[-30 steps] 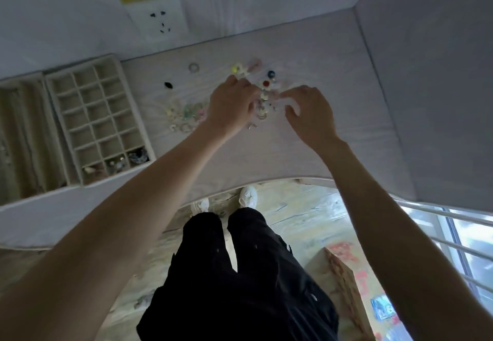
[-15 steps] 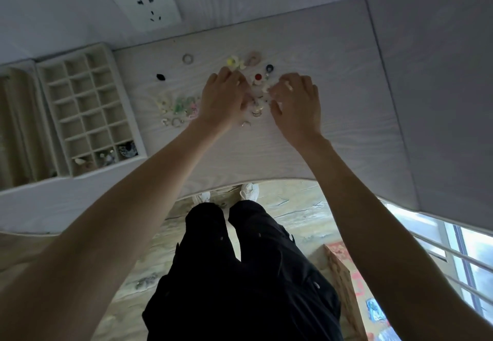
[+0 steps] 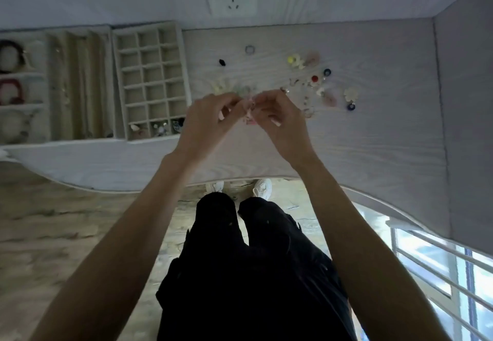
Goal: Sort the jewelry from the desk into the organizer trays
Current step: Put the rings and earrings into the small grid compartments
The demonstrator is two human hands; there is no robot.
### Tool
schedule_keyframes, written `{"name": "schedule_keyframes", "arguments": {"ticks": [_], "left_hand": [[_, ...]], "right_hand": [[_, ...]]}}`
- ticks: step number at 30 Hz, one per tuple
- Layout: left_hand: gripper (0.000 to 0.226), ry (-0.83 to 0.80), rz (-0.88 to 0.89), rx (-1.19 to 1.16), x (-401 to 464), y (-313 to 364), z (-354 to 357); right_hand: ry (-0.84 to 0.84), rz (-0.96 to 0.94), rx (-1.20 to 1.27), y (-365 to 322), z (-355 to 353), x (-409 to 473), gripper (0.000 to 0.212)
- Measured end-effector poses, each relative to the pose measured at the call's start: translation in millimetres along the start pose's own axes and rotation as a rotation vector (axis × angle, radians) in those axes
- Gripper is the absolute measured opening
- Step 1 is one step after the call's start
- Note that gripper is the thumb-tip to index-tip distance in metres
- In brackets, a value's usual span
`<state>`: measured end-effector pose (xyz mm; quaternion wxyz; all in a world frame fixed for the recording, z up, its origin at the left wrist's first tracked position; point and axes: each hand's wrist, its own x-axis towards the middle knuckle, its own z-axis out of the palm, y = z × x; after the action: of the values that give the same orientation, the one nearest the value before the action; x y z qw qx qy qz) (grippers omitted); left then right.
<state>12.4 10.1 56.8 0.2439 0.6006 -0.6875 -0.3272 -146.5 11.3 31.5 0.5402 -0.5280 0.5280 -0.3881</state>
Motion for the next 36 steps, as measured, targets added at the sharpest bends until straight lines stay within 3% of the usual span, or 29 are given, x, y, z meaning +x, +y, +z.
{"name": "schedule_keyframes", "arguments": {"ticks": [7,15,22,32,36], "left_hand": [[0.023,0.167,-0.365,-0.090,-67.2,-69.5,-55.8],[0.008,0.170,-0.515,-0.308,-103.1,-135.9,-104.2],[0.029,0.212,-0.400,0.011,-96.1,-170.1,-111.0],[0.021,0.205,-0.306,0.305,-85.1,-170.2,-97.3],[0.020,0.187,-0.219,0.378,-84.1,-169.0,-100.0]], "right_hand": [[-0.455,0.148,0.060,-11.6,97.1,-9.6,0.042],[-0.317,0.146,-0.077,-2.1,187.2,12.9,0.022],[-0.254,-0.015,-0.373,-4.8,215.2,30.6,0.019],[-0.244,-0.183,-0.738,5.5,214.1,33.6,0.023],[-0.279,-0.232,-0.811,5.6,212.1,31.9,0.036]]}}
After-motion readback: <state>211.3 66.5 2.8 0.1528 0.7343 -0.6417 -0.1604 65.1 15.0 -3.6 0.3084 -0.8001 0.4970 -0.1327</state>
